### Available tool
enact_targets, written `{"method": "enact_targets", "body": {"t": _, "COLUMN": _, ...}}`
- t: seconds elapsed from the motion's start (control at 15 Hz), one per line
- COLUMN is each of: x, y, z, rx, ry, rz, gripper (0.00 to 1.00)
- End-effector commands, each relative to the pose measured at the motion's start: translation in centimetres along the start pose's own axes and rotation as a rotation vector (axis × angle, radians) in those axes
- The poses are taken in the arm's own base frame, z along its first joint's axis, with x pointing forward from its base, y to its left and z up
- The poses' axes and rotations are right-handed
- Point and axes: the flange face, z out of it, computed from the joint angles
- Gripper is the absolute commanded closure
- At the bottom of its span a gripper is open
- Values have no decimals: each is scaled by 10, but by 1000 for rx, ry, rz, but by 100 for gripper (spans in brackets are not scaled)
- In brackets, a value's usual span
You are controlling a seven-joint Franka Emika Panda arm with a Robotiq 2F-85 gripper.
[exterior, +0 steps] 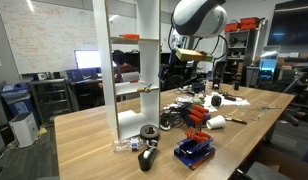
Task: Remove the scissors from the second shelf
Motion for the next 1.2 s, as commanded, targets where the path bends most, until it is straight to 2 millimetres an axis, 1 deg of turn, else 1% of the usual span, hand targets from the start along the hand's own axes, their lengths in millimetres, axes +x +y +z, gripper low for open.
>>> {"method": "enact_targets", "body": {"t": 0.0, "x": 59, "y": -2, "z": -14, "rx": 27, "ry": 31, "rz": 140, "gripper": 0}}
{"method": "enact_targets", "body": {"t": 0.2, "x": 97, "y": -6, "z": -18, "rx": 44, "ry": 55, "rz": 234, "gripper": 0}}
{"method": "enact_targets", "body": {"t": 0.33, "x": 120, "y": -14, "z": -15, "rx": 56, "ry": 57, "rz": 291, "gripper": 0}}
{"method": "enact_targets", "body": {"t": 0.47, "x": 141, "y": -28, "z": -8, "rx": 78, "ry": 50, "rz": 347, "gripper": 0}}
{"method": "enact_targets", "body": {"t": 0.73, "x": 174, "y": -53, "z": 7, "rx": 85, "ry": 63, "rz": 414, "gripper": 0}}
{"method": "enact_targets", "body": {"t": 0.8, "x": 181, "y": -58, "z": 14, "rx": 83, "ry": 67, "rz": 427, "gripper": 0}}
{"method": "enact_targets", "body": {"t": 1.0, "x": 199, "y": -61, "z": 26, "rx": 84, "ry": 75, "rz": 463, "gripper": 0}}
{"method": "enact_targets", "body": {"t": 1.13, "x": 209, "y": -59, "z": 35, "rx": 76, "ry": 82, "rz": 483, "gripper": 0}}
